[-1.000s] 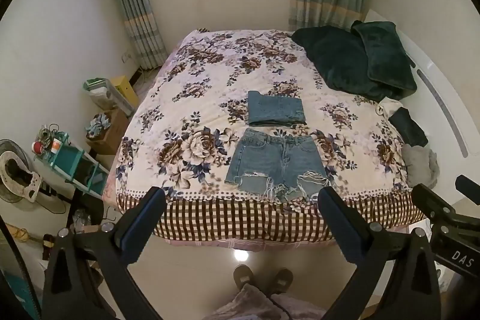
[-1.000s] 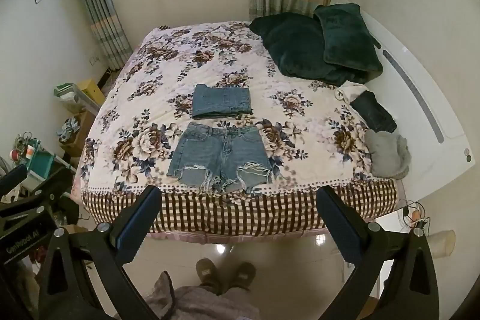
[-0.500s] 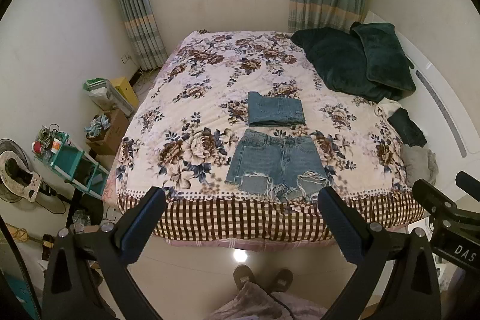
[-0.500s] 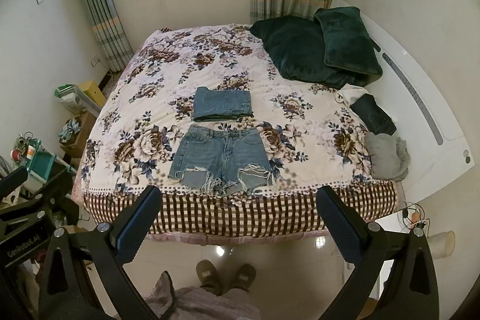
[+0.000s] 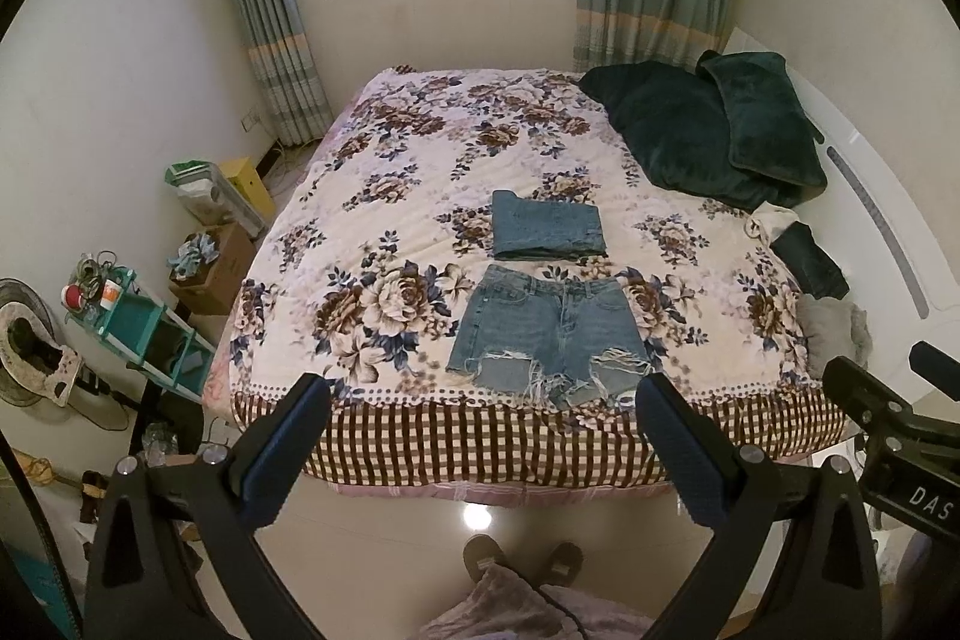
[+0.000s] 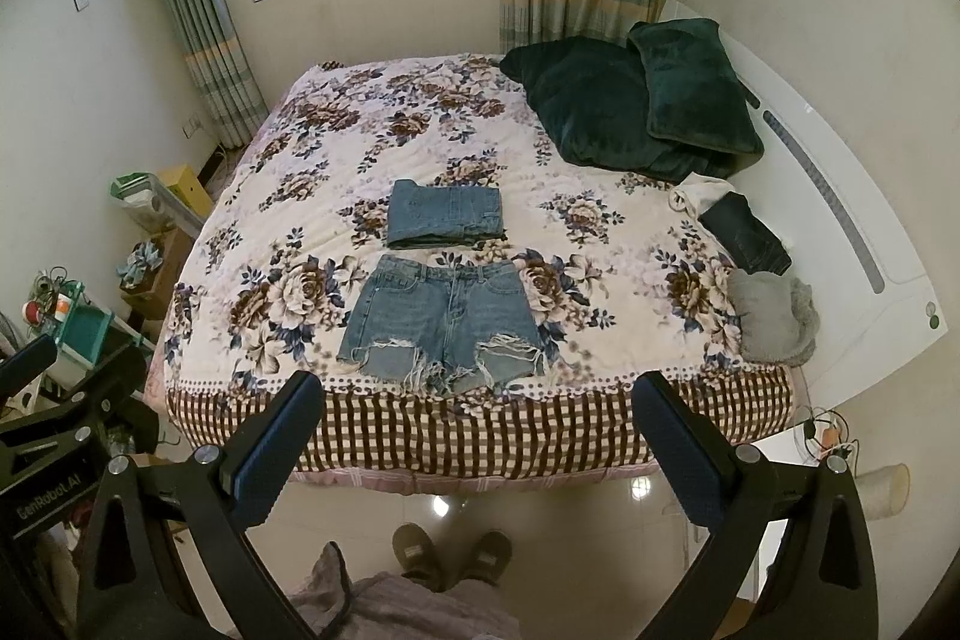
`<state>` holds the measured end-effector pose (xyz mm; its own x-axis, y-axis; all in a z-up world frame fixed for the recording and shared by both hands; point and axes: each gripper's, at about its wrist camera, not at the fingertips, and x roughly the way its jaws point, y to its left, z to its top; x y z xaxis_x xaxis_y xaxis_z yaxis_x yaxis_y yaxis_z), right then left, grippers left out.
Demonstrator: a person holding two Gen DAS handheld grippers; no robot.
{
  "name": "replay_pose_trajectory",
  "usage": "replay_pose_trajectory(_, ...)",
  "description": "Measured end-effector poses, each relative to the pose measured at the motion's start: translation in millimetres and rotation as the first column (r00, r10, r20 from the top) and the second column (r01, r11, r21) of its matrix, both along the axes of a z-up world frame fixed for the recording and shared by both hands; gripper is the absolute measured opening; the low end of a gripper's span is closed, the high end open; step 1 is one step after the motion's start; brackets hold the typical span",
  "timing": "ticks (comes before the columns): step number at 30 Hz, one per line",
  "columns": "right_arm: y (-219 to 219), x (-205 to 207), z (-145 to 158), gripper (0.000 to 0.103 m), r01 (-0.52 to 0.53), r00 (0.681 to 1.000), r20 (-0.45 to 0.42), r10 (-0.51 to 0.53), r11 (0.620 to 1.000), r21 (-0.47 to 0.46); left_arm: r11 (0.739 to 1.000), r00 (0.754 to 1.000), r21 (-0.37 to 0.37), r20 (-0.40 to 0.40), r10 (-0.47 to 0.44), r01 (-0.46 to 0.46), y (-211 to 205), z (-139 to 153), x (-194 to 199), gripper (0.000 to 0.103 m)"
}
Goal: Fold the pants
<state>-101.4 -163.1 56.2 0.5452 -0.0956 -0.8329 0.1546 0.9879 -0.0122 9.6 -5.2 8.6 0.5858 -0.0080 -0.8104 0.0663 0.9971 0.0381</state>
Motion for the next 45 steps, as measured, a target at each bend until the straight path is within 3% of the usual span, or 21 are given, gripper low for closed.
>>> replay_pose_trajectory(26,0.9,3.0,2.7,0.103,-0.003,1.000,0.000,0.003,1.000,0.003,1.000,1.000,-0.017,-0.003,0.009,-0.009,-22.0,9.2,5.5,0.103)
replay_pose_trajectory(31,3.9,14.2,29.1,0.103,-0.009,1.000,-0.002,0.009,1.000,0.007,1.000,1.000,-0.016,-0.001,0.011,-0.012,-21.8,9.5,6.1,0.103)
replay_pose_trajectory(45,10.4,15.2,30.7,0.103,-0.007,1.000,0.000,0.007,1.000,0.008,1.000,1.000,-0.022,0.001,0.011,-0.011,-20.5,8.5,4.2,0.103)
